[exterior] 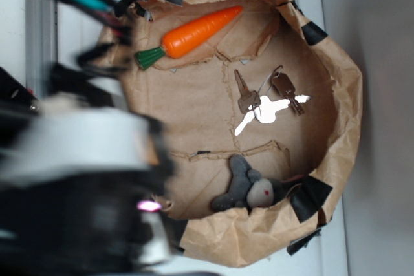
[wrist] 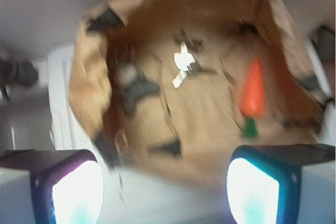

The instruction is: Grab the silver keys.

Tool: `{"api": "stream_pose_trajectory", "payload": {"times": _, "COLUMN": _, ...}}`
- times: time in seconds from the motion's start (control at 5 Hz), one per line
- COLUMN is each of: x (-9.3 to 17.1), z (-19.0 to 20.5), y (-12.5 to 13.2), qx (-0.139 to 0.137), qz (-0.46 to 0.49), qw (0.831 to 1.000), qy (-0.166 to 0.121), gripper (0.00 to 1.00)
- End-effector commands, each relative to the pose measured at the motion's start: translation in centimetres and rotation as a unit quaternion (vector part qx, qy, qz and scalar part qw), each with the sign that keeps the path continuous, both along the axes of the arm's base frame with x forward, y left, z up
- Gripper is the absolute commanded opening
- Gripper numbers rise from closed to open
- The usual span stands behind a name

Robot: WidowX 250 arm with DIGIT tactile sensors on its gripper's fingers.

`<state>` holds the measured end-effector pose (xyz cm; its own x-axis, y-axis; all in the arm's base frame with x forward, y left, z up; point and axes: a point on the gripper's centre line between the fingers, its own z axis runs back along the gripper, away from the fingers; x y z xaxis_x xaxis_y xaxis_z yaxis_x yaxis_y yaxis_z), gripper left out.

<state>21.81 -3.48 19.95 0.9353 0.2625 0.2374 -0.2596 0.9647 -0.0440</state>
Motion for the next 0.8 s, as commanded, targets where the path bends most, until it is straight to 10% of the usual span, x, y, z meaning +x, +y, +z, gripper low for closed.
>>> {"api": "stream_pose_trajectory", "payload": {"times": 0.0, "x": 6.2, "z": -1.7, "y": 2.0, "qx": -0.019, "qz": 0.138, "qw": 0.99, "qy": -0.031, "gripper": 1.0}}
{"api": "stream_pose_trajectory", "payload": {"times": 0.6, "x": 6.1, "z": -7.3, "y": 7.7, "qx": -0.021, "qz": 0.185, "qw": 0.982, "qy": -0.024, "gripper": 1.0}}
